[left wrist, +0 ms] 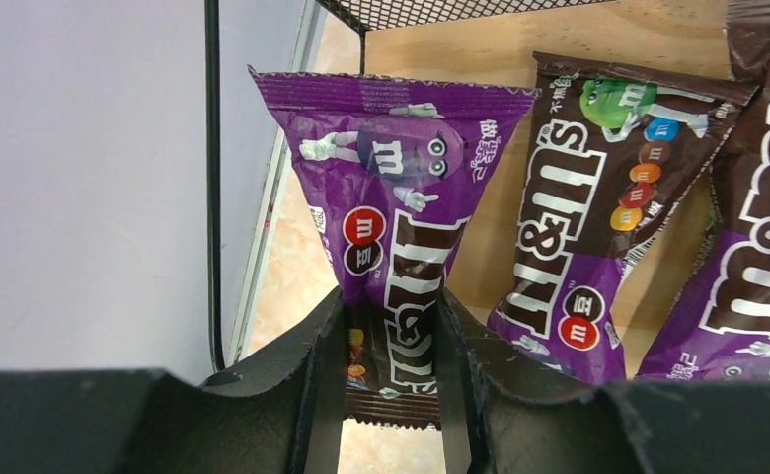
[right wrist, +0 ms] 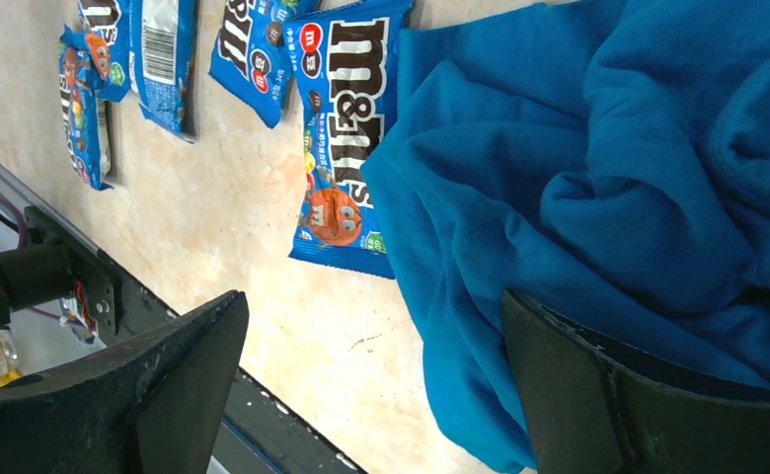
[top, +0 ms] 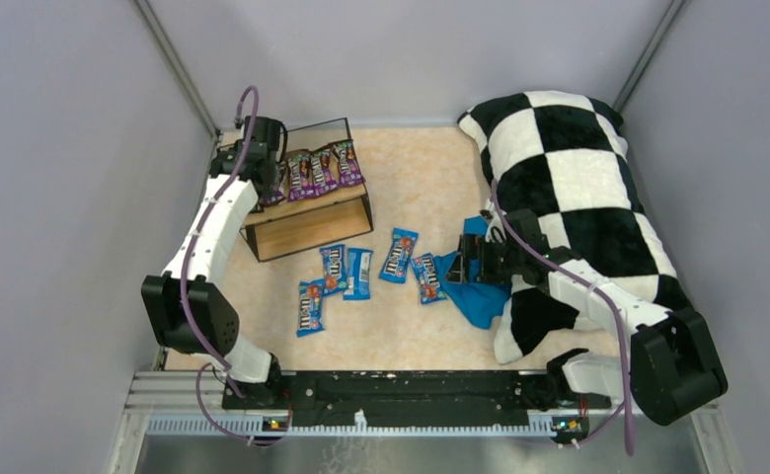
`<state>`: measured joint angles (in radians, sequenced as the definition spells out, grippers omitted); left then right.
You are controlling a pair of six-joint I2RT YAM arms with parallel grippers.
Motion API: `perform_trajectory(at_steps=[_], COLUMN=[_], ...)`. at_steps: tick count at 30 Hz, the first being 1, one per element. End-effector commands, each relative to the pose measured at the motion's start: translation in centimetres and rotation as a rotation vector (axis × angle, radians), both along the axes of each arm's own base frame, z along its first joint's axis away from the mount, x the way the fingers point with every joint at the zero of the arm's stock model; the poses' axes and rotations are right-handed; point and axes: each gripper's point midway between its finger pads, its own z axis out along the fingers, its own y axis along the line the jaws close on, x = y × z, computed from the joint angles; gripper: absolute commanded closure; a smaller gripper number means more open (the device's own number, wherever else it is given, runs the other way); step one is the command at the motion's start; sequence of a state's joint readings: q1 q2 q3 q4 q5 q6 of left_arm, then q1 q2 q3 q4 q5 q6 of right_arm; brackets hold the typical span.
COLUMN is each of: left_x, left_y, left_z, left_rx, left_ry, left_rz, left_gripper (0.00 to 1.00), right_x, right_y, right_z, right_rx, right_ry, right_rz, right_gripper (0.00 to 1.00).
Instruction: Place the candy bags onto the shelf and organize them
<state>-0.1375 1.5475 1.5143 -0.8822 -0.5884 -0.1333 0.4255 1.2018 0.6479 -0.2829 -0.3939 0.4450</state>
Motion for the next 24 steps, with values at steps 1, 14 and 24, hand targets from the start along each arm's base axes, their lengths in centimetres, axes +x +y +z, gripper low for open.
perform_trajectory(at_steps=[1, 14, 24], left_x=[0.7, 1.7, 1.5], left_y=[0.8, 1.1, 0.8], left_z=[-0.3, -1.6, 1.0], left_rx=[0.003, -0.014, -0.032], left_ry=[-0.004, 0.018, -0.040], left_rz=[-0.003, -0.012, -0.018], left_gripper=[0.57, 0.56, 0.36], right_x=[0.5, 0.4, 0.5], right_y=[0.6, 0.6, 0.7], right_z=[0.6, 0.5, 0.5], right_rx=[0.003, 0.001, 0.009], right_ry=[-0.030, -0.027, -0.023], right_rz=[0.029, 0.028, 0.027], right_gripper=[0.01, 0.01, 0.01])
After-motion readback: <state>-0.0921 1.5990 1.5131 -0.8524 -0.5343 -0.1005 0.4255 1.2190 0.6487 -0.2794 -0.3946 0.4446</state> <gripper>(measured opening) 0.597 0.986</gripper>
